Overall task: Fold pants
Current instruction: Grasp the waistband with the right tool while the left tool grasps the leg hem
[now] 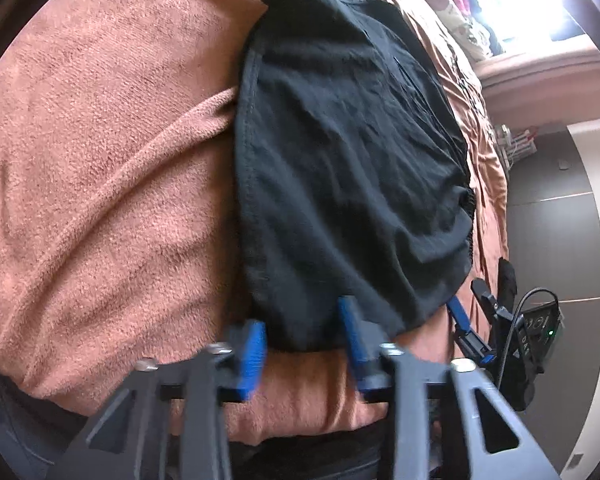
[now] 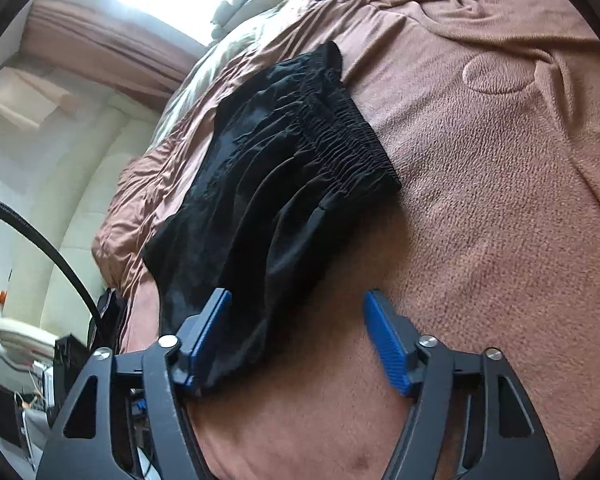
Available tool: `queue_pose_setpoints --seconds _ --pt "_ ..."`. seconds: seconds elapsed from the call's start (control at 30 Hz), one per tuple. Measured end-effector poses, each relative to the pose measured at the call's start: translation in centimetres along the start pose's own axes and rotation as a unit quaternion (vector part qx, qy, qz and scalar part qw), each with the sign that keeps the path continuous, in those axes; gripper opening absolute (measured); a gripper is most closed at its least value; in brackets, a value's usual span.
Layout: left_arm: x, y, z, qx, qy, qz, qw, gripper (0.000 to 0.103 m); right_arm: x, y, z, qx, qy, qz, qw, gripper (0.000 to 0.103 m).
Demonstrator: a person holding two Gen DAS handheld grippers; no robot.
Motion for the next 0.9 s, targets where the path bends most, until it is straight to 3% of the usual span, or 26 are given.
queue_pose_setpoints --seconds 0.03,0.07,0.23,0.47,0.9 --pt "-0.1 -0.1 0.1 -0.001 0.001 -0.003 1.0000 0.011 0.2 -0.2 0.0 0.003 0.002 -0.003 1.000 0.060" --pt "-0.1 -0.1 0.1 -0.002 0.002 -0.004 1.0000 0.007 0.4 -0.4 0.1 0.005 0.005 -0.005 1.000 0.056" --pt "-1.3 0.0 -0.5 0.008 0.020 -0.023 0.9995 0.005 1.7 -1.1 0.3 0.019 0.019 -0.016 1.000 0.036" --pt "-3.8 -0.7 -2.1 0.030 0.038 -0.053 0.9974 0.004 2.1 -1.4 0.3 0.034 0.007 -0.021 0.999 0.010" --pt "-8.3 -4.9 -6.6 0.074 0.081 -0.113 0.9875 0.004 -1.0 -2.7 3.0 0.000 -0.042 -0.065 0.997 0.003"
Point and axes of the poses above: each gripper's, at about its wrist camera, not at the fingertips, and x roughly the way its jaws point, z to its left, y to its underside, the point moved 4 cm from there along x, roughly the way its jaws point, and after that the axes turned 1 degree about -y, right-handed, at the moved point
